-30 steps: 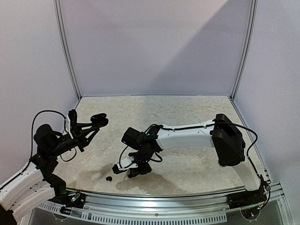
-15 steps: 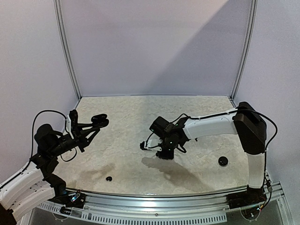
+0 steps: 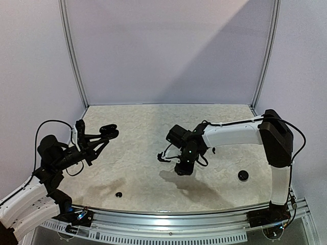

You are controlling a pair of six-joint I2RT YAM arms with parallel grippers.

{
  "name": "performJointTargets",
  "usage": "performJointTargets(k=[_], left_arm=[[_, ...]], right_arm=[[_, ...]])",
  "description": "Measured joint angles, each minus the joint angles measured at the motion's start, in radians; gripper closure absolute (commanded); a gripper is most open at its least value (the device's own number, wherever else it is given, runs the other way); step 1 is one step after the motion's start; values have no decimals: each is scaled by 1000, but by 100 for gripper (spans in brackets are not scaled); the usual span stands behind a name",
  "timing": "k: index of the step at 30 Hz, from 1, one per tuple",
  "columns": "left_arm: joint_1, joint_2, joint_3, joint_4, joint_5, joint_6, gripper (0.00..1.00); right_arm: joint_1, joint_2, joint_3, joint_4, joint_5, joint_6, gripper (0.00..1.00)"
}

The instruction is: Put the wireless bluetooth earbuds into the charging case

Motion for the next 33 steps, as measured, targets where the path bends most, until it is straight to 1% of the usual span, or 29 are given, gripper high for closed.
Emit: performJointTargets(k=[2,4,6,7,8,10,11,12,15,17,19,21,22,24,33], left_arm=[[0,0,0,0,1,0,100],[0,0,0,0,2,0,100],[0,0,0,0,2,0,100],[0,0,0,0,2,0,100],[0,0,0,0,2,0,100],[0,0,0,0,3,0,100],[0,0,0,0,3,1,100],[0,0,0,0,3,1,100],[0,0,0,0,6,1,100],[1,0,0,0,10,3,100],[1,0,0,1,14,4,100],[1,0,0,1,17,4,100],[1,0,0,1,18,4,100],[1,1,0,2,21,4,100],[1,5,0,8,23,7,100]], right_arm=[[-8,0,32,-33,-27,2,37],[-21,0,61,-55,-59,2,31],[-44,-3,85,-68,-103,5,31],[-61,-6,97,-72,-132,6,33],[-80,-10,110,-76,-158,11,40],[-119,-14,144,-82,-201,21,58],[-141,-14,169,-86,-217,29,62],[-158,-14,191,-89,-227,35,62],[-198,-6,254,-105,-242,51,54],[-207,7,264,-108,-262,48,53],[-206,24,255,-114,-284,38,57],[-200,42,233,-116,-298,28,66],[-198,50,220,-115,-302,24,68],[-195,61,195,-116,-312,19,71],[-195,99,182,-104,-343,11,69]])
